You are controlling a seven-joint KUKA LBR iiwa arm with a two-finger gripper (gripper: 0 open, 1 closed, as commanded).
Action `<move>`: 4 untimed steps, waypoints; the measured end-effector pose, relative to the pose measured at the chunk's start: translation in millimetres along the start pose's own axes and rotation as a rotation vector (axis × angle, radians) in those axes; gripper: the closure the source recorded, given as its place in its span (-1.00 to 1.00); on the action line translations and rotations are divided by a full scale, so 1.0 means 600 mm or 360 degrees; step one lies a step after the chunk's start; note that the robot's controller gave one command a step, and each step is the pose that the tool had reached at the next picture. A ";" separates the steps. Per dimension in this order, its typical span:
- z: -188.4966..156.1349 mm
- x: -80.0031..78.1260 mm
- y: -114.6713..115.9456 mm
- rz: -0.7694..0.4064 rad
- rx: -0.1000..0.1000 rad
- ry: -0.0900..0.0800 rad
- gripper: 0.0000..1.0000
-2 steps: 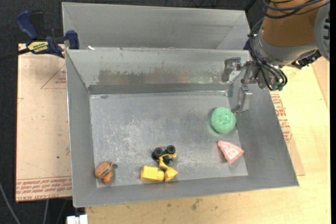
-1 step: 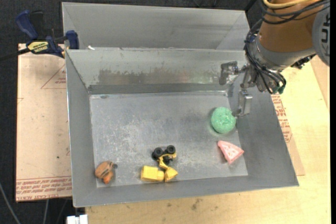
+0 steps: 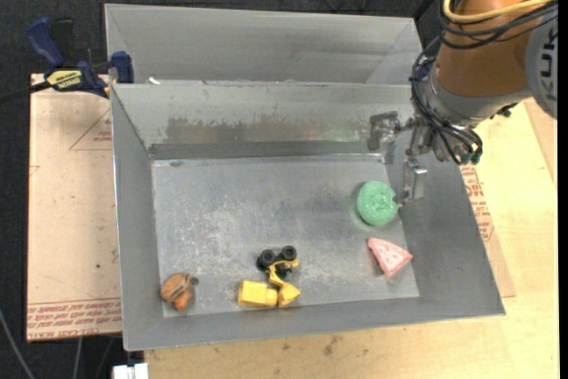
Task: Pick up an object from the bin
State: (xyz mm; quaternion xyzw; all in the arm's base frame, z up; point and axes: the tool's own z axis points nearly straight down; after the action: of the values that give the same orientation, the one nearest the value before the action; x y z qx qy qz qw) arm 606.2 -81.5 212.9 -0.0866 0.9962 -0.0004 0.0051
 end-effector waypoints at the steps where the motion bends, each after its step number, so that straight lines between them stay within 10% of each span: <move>1: 0.032 0.015 -0.018 -0.0210 -0.0010 0.0028 -1.00; 3: -0.001 0.059 0.131 -0.0217 -0.0010 0.0015 -1.00; 4: 0.022 0.068 0.090 -0.0331 -0.0008 0.0008 -1.00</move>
Offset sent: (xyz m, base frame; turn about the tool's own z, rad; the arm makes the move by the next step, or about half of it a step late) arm -0.0511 0.0575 -0.0020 -0.1036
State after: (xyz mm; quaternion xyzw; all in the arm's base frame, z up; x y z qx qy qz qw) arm 556.8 -35.7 198.9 -0.1896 0.9819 0.0013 0.0023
